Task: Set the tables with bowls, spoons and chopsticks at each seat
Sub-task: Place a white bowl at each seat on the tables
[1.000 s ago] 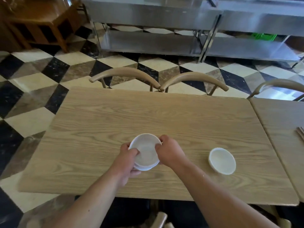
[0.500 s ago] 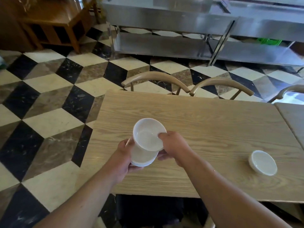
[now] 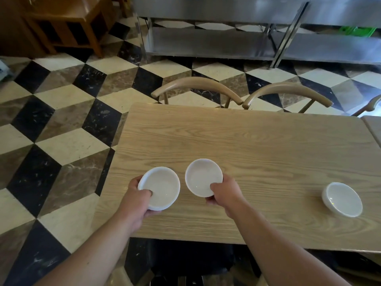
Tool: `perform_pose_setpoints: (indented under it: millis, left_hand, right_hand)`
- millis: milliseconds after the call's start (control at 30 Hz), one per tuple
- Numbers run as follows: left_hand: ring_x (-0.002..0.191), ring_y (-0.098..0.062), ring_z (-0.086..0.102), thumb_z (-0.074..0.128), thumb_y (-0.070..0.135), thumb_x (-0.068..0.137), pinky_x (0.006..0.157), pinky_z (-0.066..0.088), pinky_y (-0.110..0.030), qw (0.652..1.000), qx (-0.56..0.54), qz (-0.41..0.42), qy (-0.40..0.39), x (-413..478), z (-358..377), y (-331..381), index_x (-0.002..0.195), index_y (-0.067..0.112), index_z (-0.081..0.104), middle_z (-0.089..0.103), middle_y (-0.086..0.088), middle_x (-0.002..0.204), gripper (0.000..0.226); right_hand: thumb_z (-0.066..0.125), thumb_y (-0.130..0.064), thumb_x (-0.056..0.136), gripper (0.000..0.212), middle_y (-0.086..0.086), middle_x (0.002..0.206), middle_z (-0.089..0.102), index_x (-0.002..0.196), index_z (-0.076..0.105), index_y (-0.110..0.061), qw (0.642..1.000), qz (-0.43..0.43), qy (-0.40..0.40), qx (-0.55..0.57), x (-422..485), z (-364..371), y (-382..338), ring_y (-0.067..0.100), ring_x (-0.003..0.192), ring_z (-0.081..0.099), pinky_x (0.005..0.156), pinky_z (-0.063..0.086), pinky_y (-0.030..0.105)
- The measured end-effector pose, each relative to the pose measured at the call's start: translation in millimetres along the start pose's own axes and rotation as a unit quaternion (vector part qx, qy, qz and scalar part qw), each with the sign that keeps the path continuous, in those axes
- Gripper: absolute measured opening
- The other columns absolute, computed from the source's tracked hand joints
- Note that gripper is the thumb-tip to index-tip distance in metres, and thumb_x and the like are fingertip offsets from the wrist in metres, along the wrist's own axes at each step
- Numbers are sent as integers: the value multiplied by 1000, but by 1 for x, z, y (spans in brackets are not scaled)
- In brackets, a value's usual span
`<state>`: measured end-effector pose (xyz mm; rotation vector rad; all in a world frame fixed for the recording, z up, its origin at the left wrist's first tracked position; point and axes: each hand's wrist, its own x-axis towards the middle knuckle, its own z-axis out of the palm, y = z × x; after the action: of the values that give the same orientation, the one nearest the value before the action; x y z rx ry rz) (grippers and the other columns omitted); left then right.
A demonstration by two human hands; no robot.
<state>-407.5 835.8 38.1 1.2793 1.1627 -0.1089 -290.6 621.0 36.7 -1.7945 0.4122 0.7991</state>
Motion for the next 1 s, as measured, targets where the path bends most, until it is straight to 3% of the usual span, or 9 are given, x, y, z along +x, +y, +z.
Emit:
perform_pose_setpoints:
  millis: [133,200,300,367,567,733,900,1000]
  left_hand:
    - [114,-36,62,51,-1,101,66,66,-47,1000,-1,5,-1,6,1,-4,133,40,48,52,-5,126,52]
    - [118,-38,61,52,0,101,67,67,-49,1000,-3,6,-7,10,0,-5,134,40,49,52,-5,129,52]
    - [121,-40,60,53,1,102,74,67,-55,1000,-7,9,-7,16,-2,-5,138,40,49,50,-8,137,53]
    - [121,-38,60,53,2,102,78,67,-58,1000,-9,12,-9,17,-3,-5,139,40,50,51,-8,138,53]
    - [121,-38,61,54,2,102,79,67,-59,1000,-17,13,-9,17,-7,-5,137,41,52,52,-7,139,52]
    - [122,-38,62,54,1,102,78,67,-55,1000,-20,13,-14,15,-13,-3,135,41,51,52,-6,136,51]
    - [121,-40,61,55,2,102,78,67,-56,999,-23,12,-19,19,-24,0,133,42,52,51,-5,136,51]
    - [122,-40,60,55,2,102,79,67,-58,999,-28,13,-34,24,-39,3,134,42,52,50,-5,137,51]
  right_hand:
    - [47,5,89,43,6,111,64,128,54,-13,999,33,8,-27,19,8,24,28,65,78,68,68,43]
    - [48,4,90,41,2,108,62,125,53,-16,998,37,7,-42,24,12,30,26,62,77,64,67,39]
    - [48,4,90,41,4,112,62,123,52,-19,998,41,-1,-50,26,19,33,32,73,78,50,60,29]
    - [47,5,90,38,6,113,62,119,50,-21,998,46,-3,-47,27,23,35,35,77,78,49,58,29]
    - [47,6,91,42,7,117,61,124,51,-19,997,59,3,-41,36,32,45,34,78,77,65,68,42]
    - [47,6,91,43,-1,106,58,124,51,-21,997,57,9,-48,38,34,49,28,72,75,76,67,54]
    - [48,6,92,46,3,108,63,132,52,-18,996,79,11,-45,32,36,46,34,79,79,74,68,45]
    - [60,-12,96,52,-1,105,63,145,46,-17,989,65,49,-125,20,38,42,28,72,78,67,66,41]
